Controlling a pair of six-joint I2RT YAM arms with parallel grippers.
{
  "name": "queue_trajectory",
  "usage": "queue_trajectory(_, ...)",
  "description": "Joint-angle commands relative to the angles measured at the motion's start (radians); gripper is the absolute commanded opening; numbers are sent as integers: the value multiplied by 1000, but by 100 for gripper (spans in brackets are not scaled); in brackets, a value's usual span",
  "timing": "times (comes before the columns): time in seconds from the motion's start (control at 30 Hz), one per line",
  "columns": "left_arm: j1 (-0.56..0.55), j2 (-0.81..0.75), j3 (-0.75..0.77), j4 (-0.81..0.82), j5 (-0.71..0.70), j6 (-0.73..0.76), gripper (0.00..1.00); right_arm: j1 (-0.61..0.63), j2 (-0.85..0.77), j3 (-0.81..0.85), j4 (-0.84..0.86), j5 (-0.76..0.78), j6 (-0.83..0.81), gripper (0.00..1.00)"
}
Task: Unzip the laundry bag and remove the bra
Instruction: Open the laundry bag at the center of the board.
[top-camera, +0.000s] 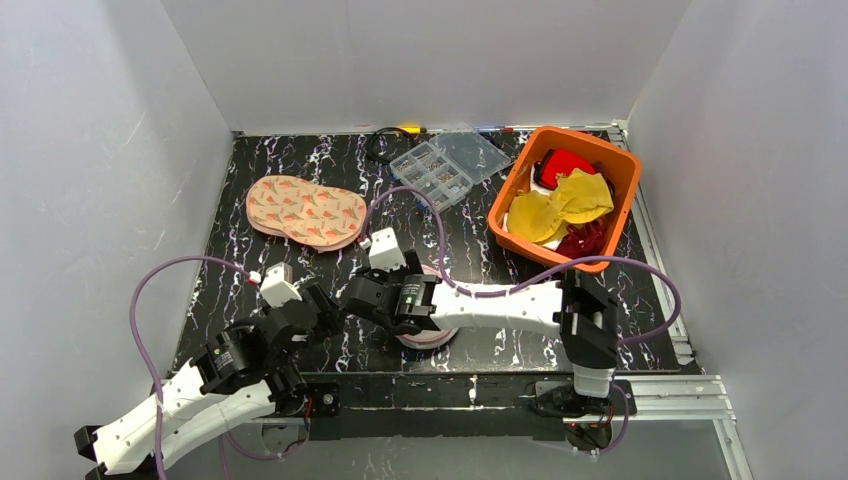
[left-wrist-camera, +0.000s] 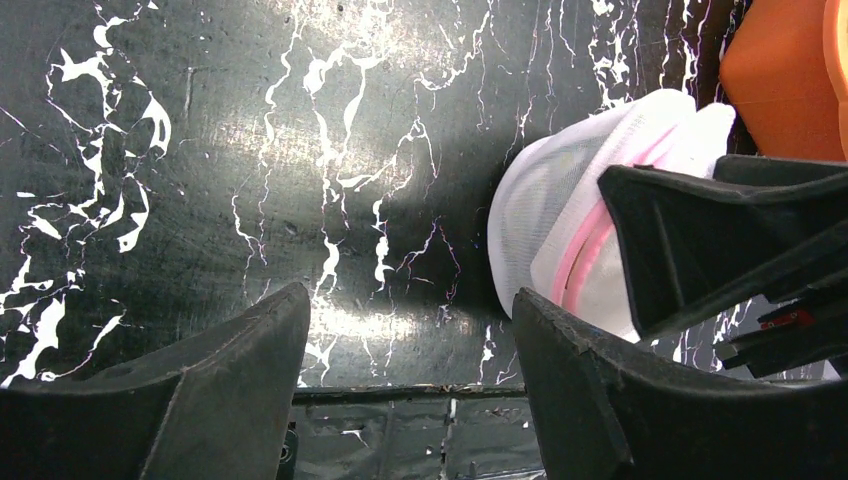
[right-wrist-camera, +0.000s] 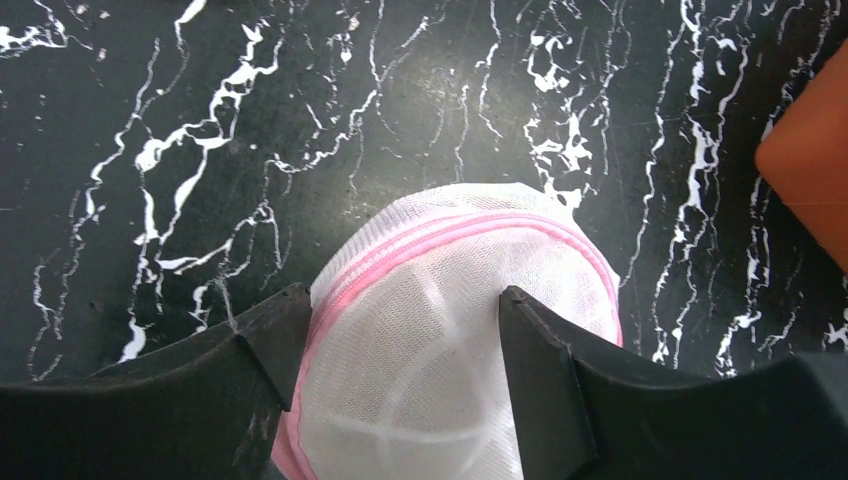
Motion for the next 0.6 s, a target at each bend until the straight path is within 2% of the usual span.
queue_trajectory(0.0, 4, -9, -8, -26, -37, -20, 72, 20, -92, -53, -16, 72, 27, 73)
queue_trajectory(0.07, 4, -7, -10, -19, -37, -20, 73, 25, -117, -75, -14, 69, 28, 65)
queue_trajectory(0.2, 3, 17, -8, 4, -28, -17, 73, 26, -157, -103, -22, 63, 32, 44)
queue_trajectory(0.23, 4, 25, -6, 9, -25, -16, 73, 26, -166, -109, -23, 63, 35, 42)
queue_trajectory(0.4, 4, 76, 3, 70, -4, 18, 74, 26, -239, -157, -13, 44, 42, 35)
queue_trajectory(0.57, 4, 153, 37, 136, 11, 62, 75, 28, -297, -202, 23, -6, 13, 35)
